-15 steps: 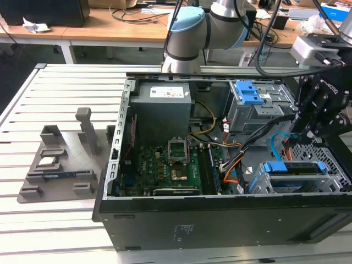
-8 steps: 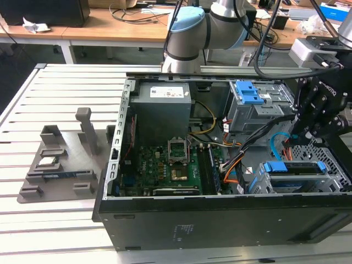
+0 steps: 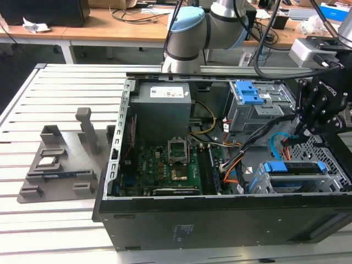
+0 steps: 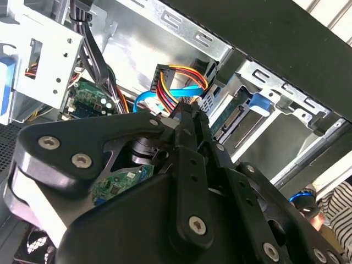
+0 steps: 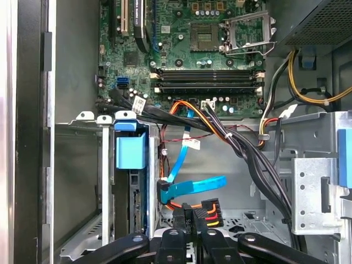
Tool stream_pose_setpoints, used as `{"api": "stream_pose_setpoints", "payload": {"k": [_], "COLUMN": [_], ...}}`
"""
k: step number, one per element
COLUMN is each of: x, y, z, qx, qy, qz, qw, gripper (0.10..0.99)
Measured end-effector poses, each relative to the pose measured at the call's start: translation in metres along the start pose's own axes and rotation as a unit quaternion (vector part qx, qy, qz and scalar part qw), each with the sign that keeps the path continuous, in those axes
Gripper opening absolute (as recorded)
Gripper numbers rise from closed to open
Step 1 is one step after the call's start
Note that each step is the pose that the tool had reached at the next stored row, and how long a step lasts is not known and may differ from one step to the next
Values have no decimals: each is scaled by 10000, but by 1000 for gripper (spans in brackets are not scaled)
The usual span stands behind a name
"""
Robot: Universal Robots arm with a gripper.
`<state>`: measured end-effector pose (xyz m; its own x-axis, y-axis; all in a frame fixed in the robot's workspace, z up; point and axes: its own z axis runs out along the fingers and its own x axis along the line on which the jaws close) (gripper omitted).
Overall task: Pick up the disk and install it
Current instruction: 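Insert the first disk wire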
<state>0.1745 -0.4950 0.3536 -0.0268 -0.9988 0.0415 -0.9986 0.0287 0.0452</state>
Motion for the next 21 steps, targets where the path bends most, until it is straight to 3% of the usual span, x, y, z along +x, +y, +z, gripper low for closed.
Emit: {"api": "stream_pose_setpoints", "payload": {"k": [5,13,21], "x": [89,354,530], "y": [-2,-10,-15], "z": [4,20,30], "qx": [0,0,0], "qy": [0,0,0], "qz": [1,1,1], "qw": [10000,10000,10000], "gripper": [169,169,169]}}
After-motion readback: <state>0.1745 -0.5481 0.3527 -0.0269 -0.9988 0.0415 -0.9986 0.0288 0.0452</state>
